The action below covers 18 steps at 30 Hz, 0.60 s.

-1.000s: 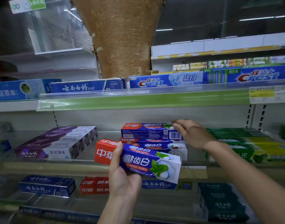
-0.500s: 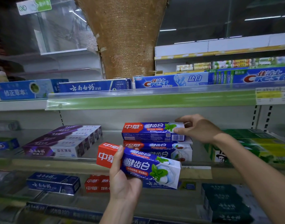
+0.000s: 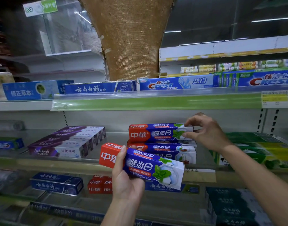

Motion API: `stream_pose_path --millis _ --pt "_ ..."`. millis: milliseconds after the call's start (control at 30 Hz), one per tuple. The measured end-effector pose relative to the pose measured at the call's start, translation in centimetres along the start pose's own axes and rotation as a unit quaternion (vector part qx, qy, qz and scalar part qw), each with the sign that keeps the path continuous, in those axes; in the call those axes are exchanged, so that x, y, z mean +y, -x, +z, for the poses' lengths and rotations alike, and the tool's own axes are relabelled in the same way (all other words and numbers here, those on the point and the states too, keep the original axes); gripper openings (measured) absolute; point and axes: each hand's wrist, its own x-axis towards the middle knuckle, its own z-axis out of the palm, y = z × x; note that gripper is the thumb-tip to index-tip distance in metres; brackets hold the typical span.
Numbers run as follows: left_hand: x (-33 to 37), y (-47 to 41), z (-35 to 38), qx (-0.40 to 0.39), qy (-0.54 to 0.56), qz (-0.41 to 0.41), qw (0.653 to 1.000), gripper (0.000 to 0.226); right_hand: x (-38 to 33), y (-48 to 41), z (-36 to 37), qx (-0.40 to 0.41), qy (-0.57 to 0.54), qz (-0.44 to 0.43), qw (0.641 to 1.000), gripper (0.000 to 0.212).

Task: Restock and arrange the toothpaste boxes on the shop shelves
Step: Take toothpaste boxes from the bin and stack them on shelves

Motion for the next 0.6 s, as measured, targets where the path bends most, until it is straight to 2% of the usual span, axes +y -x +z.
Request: stream_pose_path --millis 133,233,367,500,600 --pt "0.1 -0.1 0.0 0.009 -0.008 0.0 1.0 0.045 0.3 -0.2 0.1 -0.011 0.017 -0.006 1.0 0.027" --pt "0.1 -0.3 -0.2 0.016 -0.016 0.0 1.0 0.046 0.1 -0.7 0.0 -0.042 0.02 0.022 0.999 0.027" --pt "0.2 -0.2 -0.2 0.025 -0.009 0.009 1.0 0.043 0.4 -1.4 0.0 0.027 -0.009 0.019 0.999 0.027" --pt "0.6 -0.2 -0.3 0.03 -0.009 0.012 0.999 0.042 0.4 -2.7 0.1 0.081 -0.022 0.075 0.994 0.03" --pt "0.9 -0.4 -0.4 0.024 -0.003 0.007 1.0 0.046 0.8 -4.2 0.4 0.094 0.024 0.105 0.99 0.032"
